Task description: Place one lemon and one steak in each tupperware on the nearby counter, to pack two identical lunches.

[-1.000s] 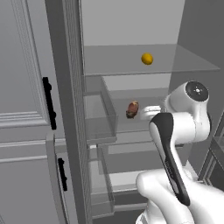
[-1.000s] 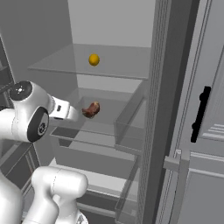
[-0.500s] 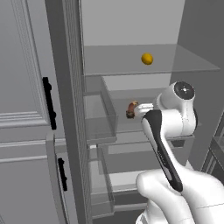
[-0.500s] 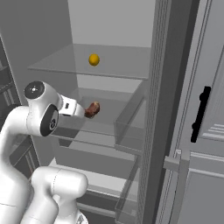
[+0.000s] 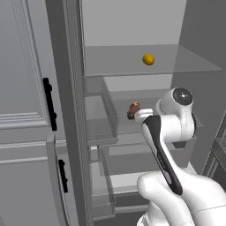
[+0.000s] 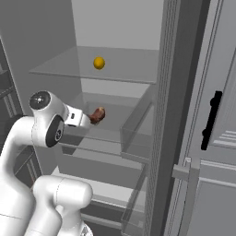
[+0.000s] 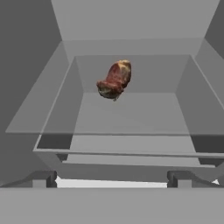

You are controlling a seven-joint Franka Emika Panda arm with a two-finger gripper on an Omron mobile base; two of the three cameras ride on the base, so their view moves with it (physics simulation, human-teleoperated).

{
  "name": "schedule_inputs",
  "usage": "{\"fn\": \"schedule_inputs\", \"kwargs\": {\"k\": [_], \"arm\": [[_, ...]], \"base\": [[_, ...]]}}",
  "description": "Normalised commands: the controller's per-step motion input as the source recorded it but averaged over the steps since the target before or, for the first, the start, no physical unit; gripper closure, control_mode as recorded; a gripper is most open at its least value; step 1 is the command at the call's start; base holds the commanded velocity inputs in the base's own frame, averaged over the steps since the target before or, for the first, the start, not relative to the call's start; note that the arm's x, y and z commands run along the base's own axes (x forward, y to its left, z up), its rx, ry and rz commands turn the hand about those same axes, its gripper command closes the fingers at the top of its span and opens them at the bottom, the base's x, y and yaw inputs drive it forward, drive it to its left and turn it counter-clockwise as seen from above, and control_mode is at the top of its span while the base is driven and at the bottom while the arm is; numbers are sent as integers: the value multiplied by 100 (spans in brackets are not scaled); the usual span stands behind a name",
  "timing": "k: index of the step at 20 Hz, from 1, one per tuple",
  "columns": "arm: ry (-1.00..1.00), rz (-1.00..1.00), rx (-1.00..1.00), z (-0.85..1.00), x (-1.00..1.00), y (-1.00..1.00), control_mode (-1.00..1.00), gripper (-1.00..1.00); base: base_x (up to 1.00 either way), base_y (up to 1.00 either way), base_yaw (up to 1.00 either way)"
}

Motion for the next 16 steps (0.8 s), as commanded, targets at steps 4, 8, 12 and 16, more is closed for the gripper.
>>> {"fn": "schedule_inputs", "kwargs": {"k": [4, 8, 12, 16], "arm": [[-1, 0, 0, -10, 1, 0, -100, -100], [0, 0, 0, -5, 24, -3, -100, -100], [0, 0, 0, -2, 40, 0, -100, -100], [-1, 0, 0, 0, 48, 0, -100, -100]], "base": [[0, 0, 0], [0, 0, 0], [0, 0, 0], [0, 0, 0]]}}
